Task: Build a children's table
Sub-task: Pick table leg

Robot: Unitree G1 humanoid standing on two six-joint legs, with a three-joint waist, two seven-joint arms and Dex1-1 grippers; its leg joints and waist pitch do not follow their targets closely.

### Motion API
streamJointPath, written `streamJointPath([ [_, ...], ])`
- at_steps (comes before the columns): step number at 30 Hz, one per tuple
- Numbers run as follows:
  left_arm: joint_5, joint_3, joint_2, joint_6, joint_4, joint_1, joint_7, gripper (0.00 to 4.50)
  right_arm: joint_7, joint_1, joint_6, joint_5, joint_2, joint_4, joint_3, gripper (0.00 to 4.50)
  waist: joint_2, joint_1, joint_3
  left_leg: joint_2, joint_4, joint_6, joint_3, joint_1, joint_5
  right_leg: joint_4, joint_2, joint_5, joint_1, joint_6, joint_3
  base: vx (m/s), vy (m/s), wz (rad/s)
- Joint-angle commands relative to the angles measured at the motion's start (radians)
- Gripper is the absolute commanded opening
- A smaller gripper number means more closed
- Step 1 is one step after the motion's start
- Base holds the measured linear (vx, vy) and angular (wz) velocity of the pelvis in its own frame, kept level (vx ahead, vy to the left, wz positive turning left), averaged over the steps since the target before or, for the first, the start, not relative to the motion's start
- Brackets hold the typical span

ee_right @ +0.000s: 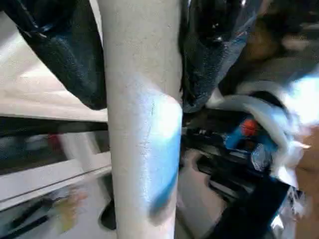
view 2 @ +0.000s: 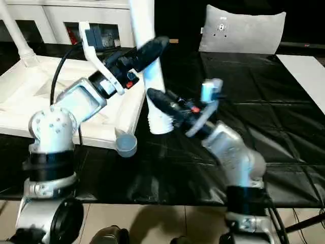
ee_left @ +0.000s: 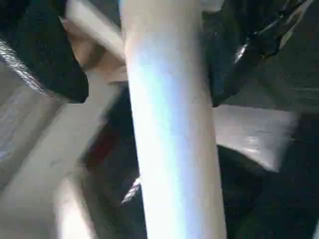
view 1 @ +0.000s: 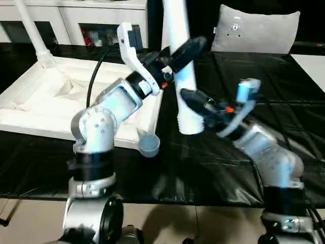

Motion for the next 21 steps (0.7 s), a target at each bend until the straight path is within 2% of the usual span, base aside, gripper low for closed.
streamJointPath([
  [1,0.091,-0.057,-0.011,-0.073,-0.028,0.009,0.054,4.09,-0.065,0.003,-0.132,-0.112,0.014,-0.018,0.043,1.86,-0.011,0.000,-0.097,0.062,-0.070,-0.006,-0.025,0.021,-0.121,-0.096,-0.116,-0.215,0.047,-0.124,0.056,0.000,0.000,0.00],
  [2,0.107,-0.065,-0.012,-0.088,-0.027,0.011,0.059,4.09,-0.074,0.004,-0.150,-0.125,0.018,-0.016,0.047,1.86,-0.012,-0.001,-0.096,0.063,-0.070,-0.004,-0.025,0.021,-0.122,-0.096,-0.115,-0.208,0.045,-0.127,0.056,0.000,0.000,0.00],
  [3,0.211,-0.120,-0.017,-0.189,-0.014,0.023,0.091,4.09,-0.116,0.012,-0.238,-0.185,0.048,-0.010,0.073,1.86,-0.013,0.000,-0.096,0.065,-0.071,0.000,-0.026,0.019,-0.122,-0.099,-0.117,-0.210,0.044,-0.124,0.057,0.000,0.000,0.00],
  [5,0.267,-0.150,-0.013,-0.246,0.000,0.028,0.104,4.09,-0.132,0.016,-0.270,-0.208,0.060,-0.006,0.086,1.86,-0.011,-0.003,-0.097,0.065,-0.072,0.004,-0.027,0.021,-0.128,-0.097,-0.117,-0.203,0.048,-0.118,0.056,0.000,0.000,0.00],
  [6,0.309,-0.163,-0.017,-0.299,0.016,0.032,0.123,4.09,-0.144,0.019,-0.297,-0.228,0.071,0.002,0.099,1.86,-0.010,-0.005,-0.095,0.066,-0.075,0.009,-0.028,0.020,-0.135,-0.100,-0.115,-0.201,0.045,-0.117,0.056,0.000,0.000,0.00],
  [9,0.334,-0.170,-0.013,-0.331,0.028,0.034,0.133,4.09,-0.152,0.021,-0.312,-0.238,0.077,0.006,0.103,1.86,-0.009,-0.009,-0.095,0.066,-0.074,0.011,-0.026,0.021,-0.135,-0.096,-0.115,-0.177,0.047,-0.128,0.057,0.000,0.000,0.00],
  [10,0.382,-0.205,0.013,-0.372,0.032,0.041,0.136,4.09,-0.160,0.024,-0.327,-0.237,0.087,0.013,0.104,1.86,-0.008,-0.008,-0.095,0.065,-0.074,0.014,-0.027,0.021,-0.139,-0.094,-0.115,-0.175,0.047,-0.134,0.056,0.000,0.000,0.00],
  [11,0.382,-0.205,0.013,-0.372,0.032,0.041,0.136,4.09,-0.160,0.024,-0.327,-0.237,0.087,0.013,0.104,1.86,-0.008,-0.009,-0.095,0.065,-0.075,0.016,-0.028,0.020,-0.141,-0.095,-0.114,-0.177,0.047,-0.132,0.057,0.000,0.000,0.00],
  [14,0.452,-0.251,0.050,-0.422,0.039,0.051,0.135,4.09,-0.172,0.020,-0.358,-0.250,0.087,0.030,0.106,1.86,-0.009,-0.012,-0.093,0.066,-0.075,0.010,-0.025,0.023,-0.155,-0.095,-0.116,-0.190,0.045,-0.138,0.058,0.000,0.000,0.00],
  [20,0.498,-0.256,0.041,-0.487,0.072,0.054,0.142,4.09,-0.184,0.014,-0.398,-0.266,0.090,0.056,0.108,1.86,-0.011,-0.013,-0.095,0.065,-0.074,0.013,-0.026,0.022,-0.145,-0.093,-0.115,-0.172,0.046,-0.141,0.057,0.000,0.000,0.00],
  [21,0.499,-0.257,0.042,-0.489,0.073,0.054,0.142,3.95,-0.183,0.013,-0.398,-0.265,0.089,0.057,0.108,1.86,-0.010,-0.013,-0.096,0.065,-0.073,0.014,-0.025,0.022,-0.142,-0.091,-0.115,-0.163,0.045,-0.146,0.057,0.000,0.000,0.00],
])
